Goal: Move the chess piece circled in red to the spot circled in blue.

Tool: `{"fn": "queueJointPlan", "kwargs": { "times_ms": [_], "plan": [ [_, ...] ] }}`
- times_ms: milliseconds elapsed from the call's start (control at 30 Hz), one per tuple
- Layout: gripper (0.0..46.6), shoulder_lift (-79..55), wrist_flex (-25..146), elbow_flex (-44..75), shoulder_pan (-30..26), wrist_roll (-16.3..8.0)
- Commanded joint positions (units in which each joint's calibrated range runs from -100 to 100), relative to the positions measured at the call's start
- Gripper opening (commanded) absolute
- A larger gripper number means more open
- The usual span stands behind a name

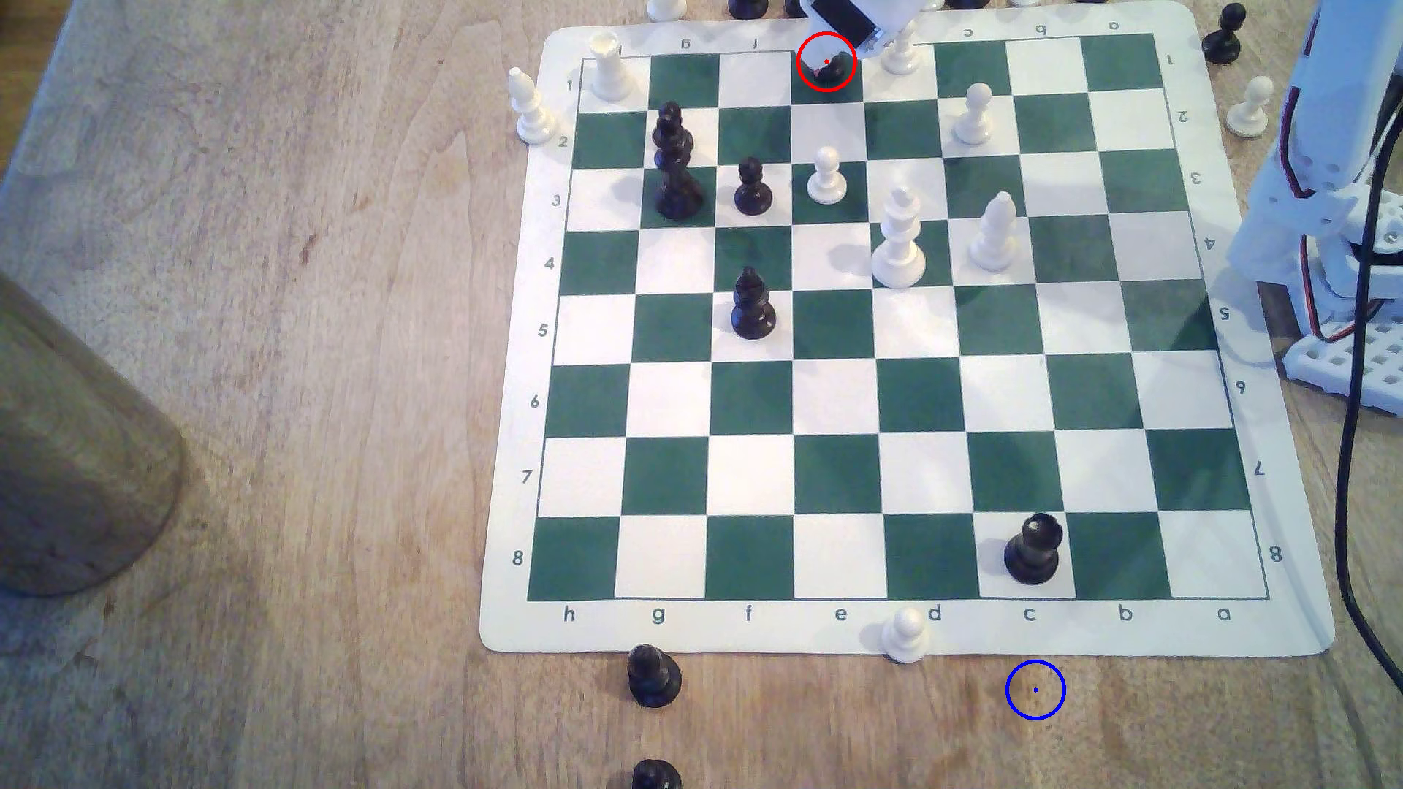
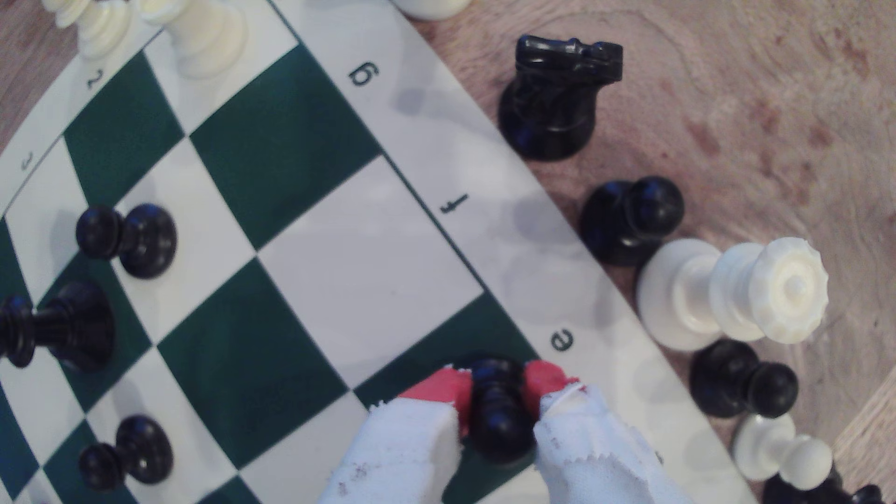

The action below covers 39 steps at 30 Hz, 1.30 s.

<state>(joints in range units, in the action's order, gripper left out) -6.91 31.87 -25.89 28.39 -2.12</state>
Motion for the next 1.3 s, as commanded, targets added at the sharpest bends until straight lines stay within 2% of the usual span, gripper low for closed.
{"fn": "queueJointPlan", "kwargs": {
  "times_ms": [0, 367, 567, 700, 733, 833, 867, 1000, 1033, 1267],
  "plan": [
    [1.3, 4.0, 0.6, 2.5, 0.1, 0.3],
    [0.2, 7.8, 0.7, 2.7, 0.2, 0.0],
    [0.2, 21.9, 8.6, 1.2, -3.2, -0.5],
    [0.2, 36.0, 15.5, -5.5, -10.1, -1.9],
    [0.2, 41.0, 18.4, -8.1, -13.6, -2.6],
    [0.2, 46.6, 23.7, -9.4, -19.0, -4.2],
    [0.2, 49.4, 26.9, -9.5, -23.3, -5.4],
    [0.2, 51.2, 31.4, -9.5, -34.3, -8.2],
    [0.2, 51.2, 32.2, -9.5, -38.4, -9.2],
    [0.2, 48.3, 32.3, -8.9, -53.1, -11.5]
  ]
}}
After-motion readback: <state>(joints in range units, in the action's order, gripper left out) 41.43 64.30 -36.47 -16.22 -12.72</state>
